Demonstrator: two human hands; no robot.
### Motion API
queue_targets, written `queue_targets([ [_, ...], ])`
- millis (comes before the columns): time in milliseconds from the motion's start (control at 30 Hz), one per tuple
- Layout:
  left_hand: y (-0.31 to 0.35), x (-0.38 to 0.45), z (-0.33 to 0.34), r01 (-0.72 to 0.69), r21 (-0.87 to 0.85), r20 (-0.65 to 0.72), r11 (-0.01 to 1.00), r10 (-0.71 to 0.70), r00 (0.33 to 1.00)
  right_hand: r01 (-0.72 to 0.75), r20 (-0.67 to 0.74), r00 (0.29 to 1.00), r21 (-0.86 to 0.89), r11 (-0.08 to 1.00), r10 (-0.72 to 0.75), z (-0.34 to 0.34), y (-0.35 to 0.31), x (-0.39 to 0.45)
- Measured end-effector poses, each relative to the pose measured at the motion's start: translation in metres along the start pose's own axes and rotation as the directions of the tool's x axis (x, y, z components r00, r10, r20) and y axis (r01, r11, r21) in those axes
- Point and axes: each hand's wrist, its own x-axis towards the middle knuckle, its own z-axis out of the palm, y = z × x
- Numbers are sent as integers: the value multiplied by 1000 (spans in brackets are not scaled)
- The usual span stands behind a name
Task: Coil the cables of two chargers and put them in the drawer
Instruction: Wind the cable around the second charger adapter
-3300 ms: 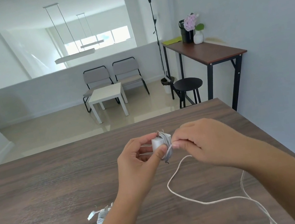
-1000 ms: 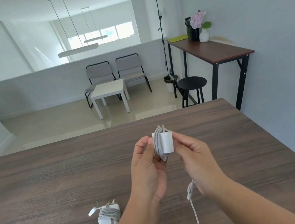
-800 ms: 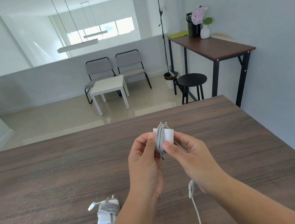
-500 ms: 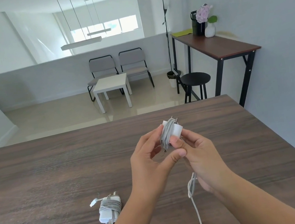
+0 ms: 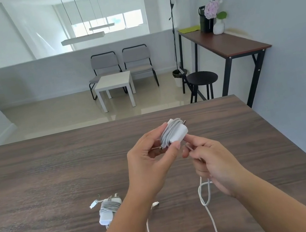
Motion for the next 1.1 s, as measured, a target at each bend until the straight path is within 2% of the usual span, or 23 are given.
queue_targets([
  [67, 0, 1, 0, 7, -6, -18, 1000, -7, 1000, 51, -28, 998, -180, 982, -57, 2, 0, -1],
  [133, 0, 3, -1, -4, 18, -29, 1000, 4, 1000, 104, -38, 991, -420, 902, -132, 3, 1, -1],
  [200, 0, 6, -5, -42, 89, -12, 995, 43, 999, 174, 7, 976, -621, 764, -217, 4, -1, -4],
  [267, -3, 9, -9, -120, 211, 70, 970, 108, 992, 277, 146, 948, -813, 512, -282, 1, -11, -4],
  [333, -5, 11, -14, -187, 300, 188, 935, 134, 973, 340, 284, 927, -911, 232, -244, -3, -26, 0],
  [367, -5, 13, -17, -195, 314, 237, 929, 122, 964, 351, 321, 927, -925, 144, -194, -5, -35, 3],
  [400, -6, 14, -20, -191, 320, 276, 928, 102, 956, 366, 352, 925, -926, 91, -140, -8, -44, 6],
  [467, -5, 16, -24, -182, 345, 334, 921, 61, 940, 411, 408, 912, -910, 58, -48, -10, -59, 10],
  [533, -4, 17, -26, -187, 380, 396, 906, 24, 918, 448, 449, 893, -890, 83, -3, -10, -71, 13],
  [667, -1, 13, -26, -162, 291, 444, 943, 17, 896, 455, 470, 883, -866, 207, 24, -12, -88, 26],
  [800, 1, 11, -32, -20, 126, 390, 992, -30, 920, 435, 472, 881, -764, 477, -48, -17, -85, 37],
  [967, 8, 6, -30, 91, -139, 370, 986, -34, 928, 368, 383, 903, -455, 811, -195, -17, -72, 36],
  [1033, 9, 4, -29, 104, -196, 357, 975, -28, 934, 355, 358, 908, -377, 855, -219, -16, -67, 36],
  [1100, 10, 3, -28, 49, -168, 355, 985, 14, 935, 390, 358, 897, -368, 844, -258, -17, -64, 36],
])
